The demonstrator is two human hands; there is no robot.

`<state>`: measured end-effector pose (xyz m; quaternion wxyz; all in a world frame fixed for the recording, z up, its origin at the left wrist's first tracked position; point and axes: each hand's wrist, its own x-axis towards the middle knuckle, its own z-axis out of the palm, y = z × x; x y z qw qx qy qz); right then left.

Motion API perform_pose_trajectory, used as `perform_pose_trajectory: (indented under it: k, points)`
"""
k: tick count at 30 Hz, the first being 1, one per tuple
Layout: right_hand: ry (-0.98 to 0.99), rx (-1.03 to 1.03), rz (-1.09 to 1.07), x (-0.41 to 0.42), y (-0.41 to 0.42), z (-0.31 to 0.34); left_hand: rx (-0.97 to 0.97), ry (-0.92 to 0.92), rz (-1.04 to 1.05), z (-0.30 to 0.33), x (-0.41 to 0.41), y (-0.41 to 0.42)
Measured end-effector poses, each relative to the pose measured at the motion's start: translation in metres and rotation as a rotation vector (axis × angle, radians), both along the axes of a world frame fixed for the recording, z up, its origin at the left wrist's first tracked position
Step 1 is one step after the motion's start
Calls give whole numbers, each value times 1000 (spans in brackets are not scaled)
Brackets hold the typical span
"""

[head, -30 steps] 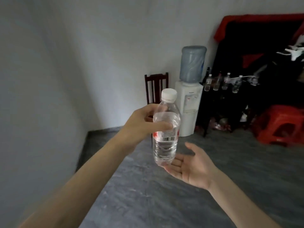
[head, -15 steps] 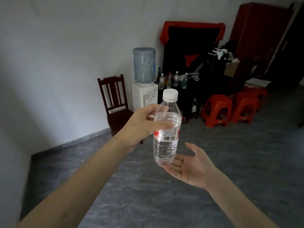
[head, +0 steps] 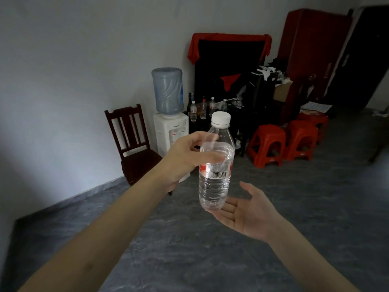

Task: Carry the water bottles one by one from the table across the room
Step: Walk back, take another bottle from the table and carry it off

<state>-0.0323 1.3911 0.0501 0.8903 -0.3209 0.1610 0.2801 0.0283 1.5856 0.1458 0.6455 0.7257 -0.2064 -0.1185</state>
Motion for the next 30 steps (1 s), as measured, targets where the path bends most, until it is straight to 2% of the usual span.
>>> perform_pose_trajectory:
  k: [17, 30]
  points:
    - [51, -24, 17, 119, -84, -16, 30, -11, -3, -15, 111, -83]
    - [40, -98, 10, 303, -83, -13, 28, -39, 5, -16, 295, -79]
